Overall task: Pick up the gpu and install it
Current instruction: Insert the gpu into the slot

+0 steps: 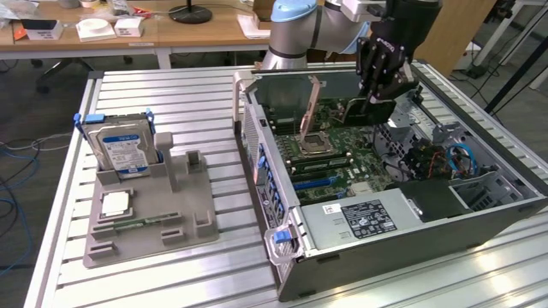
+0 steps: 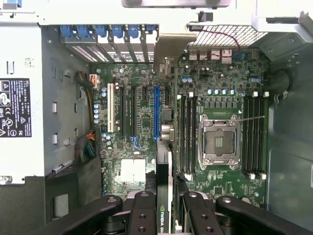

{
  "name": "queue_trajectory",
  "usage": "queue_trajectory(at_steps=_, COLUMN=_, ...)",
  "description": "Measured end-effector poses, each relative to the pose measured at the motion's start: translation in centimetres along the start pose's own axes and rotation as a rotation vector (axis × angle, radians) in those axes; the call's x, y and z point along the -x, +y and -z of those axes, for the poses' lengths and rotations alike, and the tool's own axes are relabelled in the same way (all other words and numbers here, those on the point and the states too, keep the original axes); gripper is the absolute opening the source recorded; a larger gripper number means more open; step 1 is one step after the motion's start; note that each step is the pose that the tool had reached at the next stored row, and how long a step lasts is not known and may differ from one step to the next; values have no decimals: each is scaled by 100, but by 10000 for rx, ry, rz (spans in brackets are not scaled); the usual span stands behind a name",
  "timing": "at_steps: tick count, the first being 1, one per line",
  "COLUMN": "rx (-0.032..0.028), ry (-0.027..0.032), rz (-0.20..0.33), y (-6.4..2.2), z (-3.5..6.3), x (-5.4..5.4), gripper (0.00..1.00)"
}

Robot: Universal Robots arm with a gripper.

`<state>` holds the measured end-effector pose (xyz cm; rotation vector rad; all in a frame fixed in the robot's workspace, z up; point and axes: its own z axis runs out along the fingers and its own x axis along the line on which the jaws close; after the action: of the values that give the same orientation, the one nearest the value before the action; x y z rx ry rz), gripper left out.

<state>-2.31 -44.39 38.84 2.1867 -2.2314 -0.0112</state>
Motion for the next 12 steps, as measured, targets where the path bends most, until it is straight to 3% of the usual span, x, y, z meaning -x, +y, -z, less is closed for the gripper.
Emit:
queue_trajectory(at_steps=10, rx=-38, ry=4, rz=0, y=0, z=-33, x=-2, gripper=26)
queue_trajectory(at_steps=12, rx=-69, ry=4, rz=-1, y=-1, z=-44, x=-2, gripper=26)
